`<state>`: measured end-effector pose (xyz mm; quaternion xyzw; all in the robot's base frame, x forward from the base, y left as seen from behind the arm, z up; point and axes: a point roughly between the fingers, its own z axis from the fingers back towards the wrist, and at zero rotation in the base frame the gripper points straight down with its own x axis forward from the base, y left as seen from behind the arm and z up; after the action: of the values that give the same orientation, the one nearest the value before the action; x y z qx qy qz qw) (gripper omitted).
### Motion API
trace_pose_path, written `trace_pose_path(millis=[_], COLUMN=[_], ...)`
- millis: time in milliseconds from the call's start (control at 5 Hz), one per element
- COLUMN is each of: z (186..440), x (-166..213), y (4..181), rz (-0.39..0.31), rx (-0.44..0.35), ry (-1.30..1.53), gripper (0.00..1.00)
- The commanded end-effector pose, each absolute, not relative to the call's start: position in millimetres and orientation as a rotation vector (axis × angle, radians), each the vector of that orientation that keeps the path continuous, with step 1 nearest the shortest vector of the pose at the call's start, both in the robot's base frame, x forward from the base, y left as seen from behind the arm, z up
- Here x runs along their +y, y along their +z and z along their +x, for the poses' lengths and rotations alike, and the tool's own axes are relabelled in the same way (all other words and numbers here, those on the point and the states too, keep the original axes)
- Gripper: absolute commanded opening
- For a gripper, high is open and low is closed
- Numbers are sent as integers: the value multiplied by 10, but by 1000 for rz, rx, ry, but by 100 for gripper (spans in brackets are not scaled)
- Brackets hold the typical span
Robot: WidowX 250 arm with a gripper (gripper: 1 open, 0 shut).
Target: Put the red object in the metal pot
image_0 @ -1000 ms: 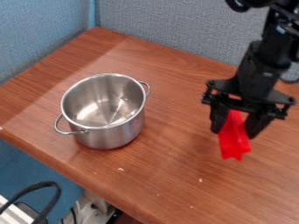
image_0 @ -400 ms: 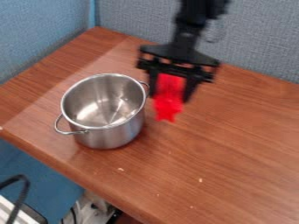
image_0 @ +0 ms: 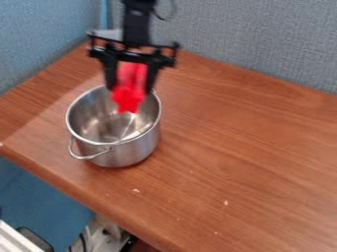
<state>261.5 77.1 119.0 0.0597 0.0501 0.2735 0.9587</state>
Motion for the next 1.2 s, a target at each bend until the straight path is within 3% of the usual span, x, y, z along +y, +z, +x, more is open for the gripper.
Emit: trace_pose_path(millis=[0,400,800,1000], z=[2705,2527,2656,2570], x=[725,902,813,875], y=[1476,1294,1362,1352], rz=[81,71,42,49], rx=[14,13,34,47], ry=[512,401,409,403], gripper=[0,0,0,0])
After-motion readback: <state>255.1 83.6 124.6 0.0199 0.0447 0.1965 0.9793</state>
